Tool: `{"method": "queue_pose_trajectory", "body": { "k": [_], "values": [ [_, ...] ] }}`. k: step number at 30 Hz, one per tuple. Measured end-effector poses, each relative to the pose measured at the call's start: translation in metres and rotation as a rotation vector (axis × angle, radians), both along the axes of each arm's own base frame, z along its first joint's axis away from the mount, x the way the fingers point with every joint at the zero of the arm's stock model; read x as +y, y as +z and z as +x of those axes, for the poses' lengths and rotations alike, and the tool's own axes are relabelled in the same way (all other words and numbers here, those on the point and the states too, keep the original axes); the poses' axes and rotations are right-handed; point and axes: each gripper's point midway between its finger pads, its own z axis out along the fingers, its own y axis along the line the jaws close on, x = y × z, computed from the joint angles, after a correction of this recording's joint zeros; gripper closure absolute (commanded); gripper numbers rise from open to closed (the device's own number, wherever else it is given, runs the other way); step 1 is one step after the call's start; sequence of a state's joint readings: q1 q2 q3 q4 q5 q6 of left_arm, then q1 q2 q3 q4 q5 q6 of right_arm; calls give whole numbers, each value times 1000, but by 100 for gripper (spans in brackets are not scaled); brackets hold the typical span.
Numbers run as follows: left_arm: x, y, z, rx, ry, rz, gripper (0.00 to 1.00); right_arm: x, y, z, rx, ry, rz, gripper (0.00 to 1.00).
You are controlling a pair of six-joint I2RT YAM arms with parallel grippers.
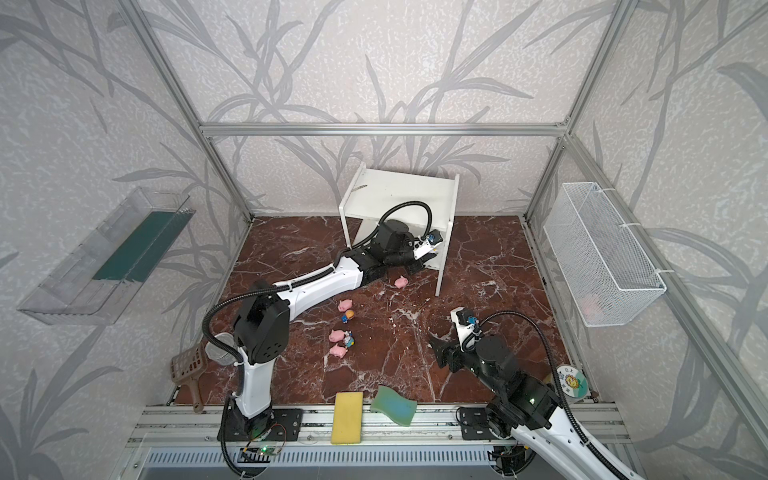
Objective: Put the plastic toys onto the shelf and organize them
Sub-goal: 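Carry the white goat-horned figurine with the left gripper up over the white shelf top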
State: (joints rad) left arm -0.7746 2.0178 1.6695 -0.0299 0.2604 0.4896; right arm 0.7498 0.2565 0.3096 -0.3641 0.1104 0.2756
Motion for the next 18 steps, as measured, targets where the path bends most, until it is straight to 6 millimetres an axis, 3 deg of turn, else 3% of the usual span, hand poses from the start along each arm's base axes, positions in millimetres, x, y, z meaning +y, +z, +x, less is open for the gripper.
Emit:
{"method": "queue_pose_trajectory", "body": {
  "k": [11, 18],
  "values": [
    [0, 0, 0, 8, 5, -6, 53, 1, 0, -1, 2, 7, 2, 14],
    [1, 0, 1, 6, 11, -3, 48, 1, 0, -1, 2, 7, 2, 14]
  ]
}}
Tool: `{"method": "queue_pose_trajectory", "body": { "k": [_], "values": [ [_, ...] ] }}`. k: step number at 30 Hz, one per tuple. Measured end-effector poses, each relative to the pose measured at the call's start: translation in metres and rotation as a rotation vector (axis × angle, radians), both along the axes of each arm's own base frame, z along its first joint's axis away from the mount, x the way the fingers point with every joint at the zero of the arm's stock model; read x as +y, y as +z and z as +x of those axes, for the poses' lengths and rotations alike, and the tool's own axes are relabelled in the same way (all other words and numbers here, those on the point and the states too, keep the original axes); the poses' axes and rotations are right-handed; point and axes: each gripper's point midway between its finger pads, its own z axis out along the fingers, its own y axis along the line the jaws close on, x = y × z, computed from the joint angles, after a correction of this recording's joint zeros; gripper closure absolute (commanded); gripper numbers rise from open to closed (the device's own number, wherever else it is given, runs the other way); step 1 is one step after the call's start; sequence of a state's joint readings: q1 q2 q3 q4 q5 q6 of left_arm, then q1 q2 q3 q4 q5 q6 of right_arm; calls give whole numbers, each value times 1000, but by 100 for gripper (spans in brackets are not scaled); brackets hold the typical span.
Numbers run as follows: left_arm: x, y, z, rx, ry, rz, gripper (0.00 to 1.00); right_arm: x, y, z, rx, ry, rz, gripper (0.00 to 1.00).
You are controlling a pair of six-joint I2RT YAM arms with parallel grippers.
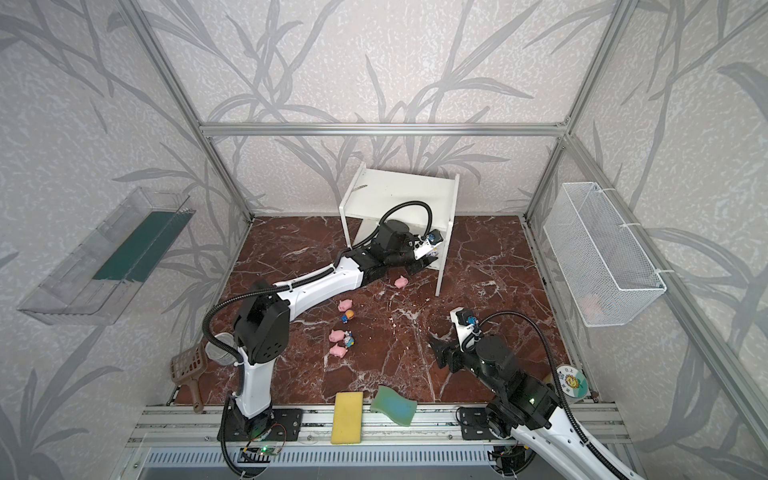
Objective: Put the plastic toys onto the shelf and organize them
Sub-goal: 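Carry the white goat-horned figurine with the left gripper up over the white shelf top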
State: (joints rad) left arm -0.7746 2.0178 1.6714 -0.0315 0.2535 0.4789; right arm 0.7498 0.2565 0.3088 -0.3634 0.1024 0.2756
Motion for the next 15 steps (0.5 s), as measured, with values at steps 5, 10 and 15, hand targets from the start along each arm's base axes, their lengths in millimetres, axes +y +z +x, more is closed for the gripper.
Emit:
{"method": "queue_pose_trajectory", "body": {
  "k": [5, 10, 15],
  "values": [
    [1, 0, 1, -3, 9, 4, 46, 1, 0, 0, 1, 6, 2, 14],
    [2, -1, 2, -6, 16, 8, 43, 2, -1, 1, 4, 8, 0, 14],
    [5, -3, 5, -3, 25, 13, 43, 5, -2, 1, 9, 14, 0, 14]
  ]
}}
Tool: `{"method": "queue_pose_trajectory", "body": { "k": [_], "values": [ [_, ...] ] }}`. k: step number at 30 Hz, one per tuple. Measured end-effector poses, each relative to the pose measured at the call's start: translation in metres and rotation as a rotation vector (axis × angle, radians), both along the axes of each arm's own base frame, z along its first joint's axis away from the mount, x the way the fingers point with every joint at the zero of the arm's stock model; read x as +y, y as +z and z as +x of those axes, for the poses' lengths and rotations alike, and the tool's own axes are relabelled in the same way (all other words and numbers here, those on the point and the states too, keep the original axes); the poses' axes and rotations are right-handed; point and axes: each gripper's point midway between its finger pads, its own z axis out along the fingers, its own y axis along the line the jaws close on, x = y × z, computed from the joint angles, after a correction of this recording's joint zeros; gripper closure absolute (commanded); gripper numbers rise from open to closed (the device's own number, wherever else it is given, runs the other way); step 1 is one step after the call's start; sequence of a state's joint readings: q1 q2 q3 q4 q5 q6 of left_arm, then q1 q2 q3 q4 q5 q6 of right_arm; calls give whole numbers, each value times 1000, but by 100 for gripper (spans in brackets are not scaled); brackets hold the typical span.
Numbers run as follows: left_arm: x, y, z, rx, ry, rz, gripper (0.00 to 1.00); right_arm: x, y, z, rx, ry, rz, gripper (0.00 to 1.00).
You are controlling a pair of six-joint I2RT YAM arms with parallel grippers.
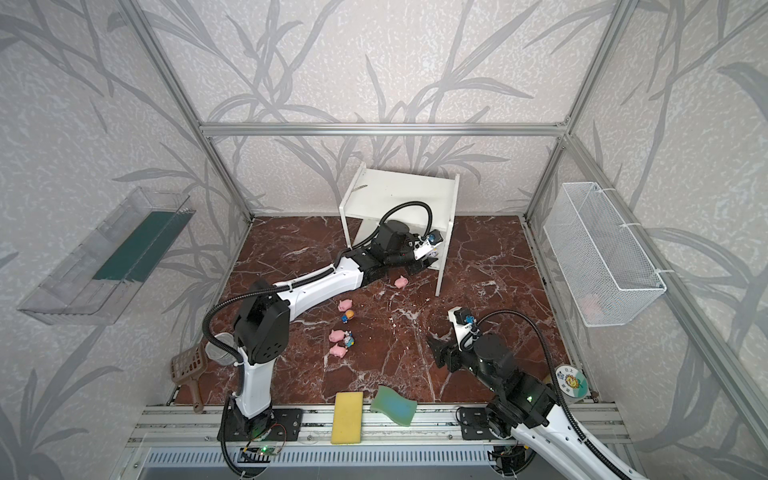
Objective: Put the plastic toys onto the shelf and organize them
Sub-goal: 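Carry the white goat-horned figurine with the left gripper up over the white shelf top, then lower the figurine onto the shelf top and open the left gripper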
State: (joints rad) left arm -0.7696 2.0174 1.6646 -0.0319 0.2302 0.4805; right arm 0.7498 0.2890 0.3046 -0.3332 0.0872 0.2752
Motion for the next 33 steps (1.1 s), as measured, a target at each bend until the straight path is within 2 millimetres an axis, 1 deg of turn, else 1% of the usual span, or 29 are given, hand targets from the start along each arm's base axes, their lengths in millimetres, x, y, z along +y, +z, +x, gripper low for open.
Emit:
{"method": "queue_pose_trajectory", "body": {
  "k": [8, 19, 33],
  "values": [
    [8, -15, -1, 23, 13, 24, 43, 1, -1, 1, -3, 3, 2, 14],
    [17, -13, 2, 16, 40, 30, 43, 1, 0, 0, -10, 3, 10, 14],
    [23, -13, 8, 11, 64, 35, 43, 0, 3, 0, -19, 2, 19, 14]
  ]
}}
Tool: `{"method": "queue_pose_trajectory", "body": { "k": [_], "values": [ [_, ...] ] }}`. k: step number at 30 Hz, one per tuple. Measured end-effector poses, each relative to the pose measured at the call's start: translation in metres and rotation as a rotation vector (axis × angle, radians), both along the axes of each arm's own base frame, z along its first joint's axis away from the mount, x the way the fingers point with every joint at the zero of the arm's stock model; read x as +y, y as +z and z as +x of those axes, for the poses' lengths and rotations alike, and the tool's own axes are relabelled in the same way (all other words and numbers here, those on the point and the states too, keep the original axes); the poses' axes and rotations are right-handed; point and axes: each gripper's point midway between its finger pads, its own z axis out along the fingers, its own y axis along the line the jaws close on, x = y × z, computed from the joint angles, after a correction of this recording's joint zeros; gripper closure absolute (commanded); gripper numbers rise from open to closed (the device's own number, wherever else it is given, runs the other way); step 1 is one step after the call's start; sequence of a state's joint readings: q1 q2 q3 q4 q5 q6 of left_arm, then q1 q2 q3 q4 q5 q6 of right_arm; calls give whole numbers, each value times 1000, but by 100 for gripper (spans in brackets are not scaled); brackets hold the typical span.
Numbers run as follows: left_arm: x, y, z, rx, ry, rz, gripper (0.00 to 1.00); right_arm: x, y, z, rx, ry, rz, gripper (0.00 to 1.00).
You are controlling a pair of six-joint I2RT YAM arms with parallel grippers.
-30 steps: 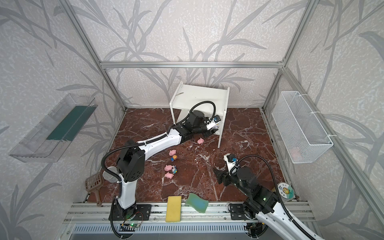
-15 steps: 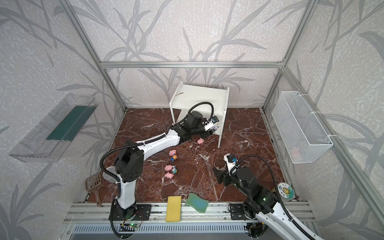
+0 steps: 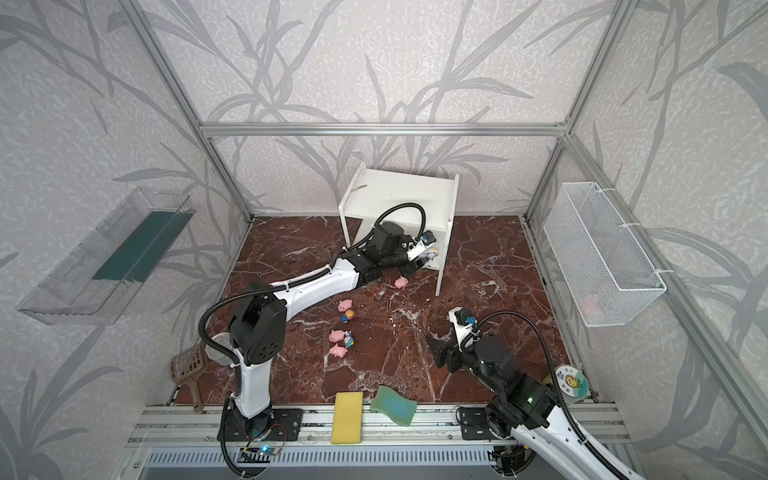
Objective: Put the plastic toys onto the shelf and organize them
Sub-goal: 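Lower the figurine onto the shelf top and open the left gripper, then withdraw the left gripper while the right gripper moves over the orange crab-hat figurine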
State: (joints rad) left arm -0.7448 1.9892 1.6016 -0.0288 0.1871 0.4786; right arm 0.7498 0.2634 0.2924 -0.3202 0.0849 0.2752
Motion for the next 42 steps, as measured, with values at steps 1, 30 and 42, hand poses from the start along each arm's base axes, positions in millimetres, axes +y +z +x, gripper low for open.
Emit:
{"method": "queue_pose_trajectory", "body": {
  "k": [1, 30, 42],
  "values": [
    [0, 0, 0, -1, 2, 1, 43, 0, 0, 0, 0, 0, 0, 14],
    [34, 28, -45, 17, 15, -68, 28, -24, -30, 15, 255, -216, -177, 14],
    [82, 37, -117, 92, 81, -171, 1, -79, -62, 25, 582, -587, -165, 14]
  ]
}}
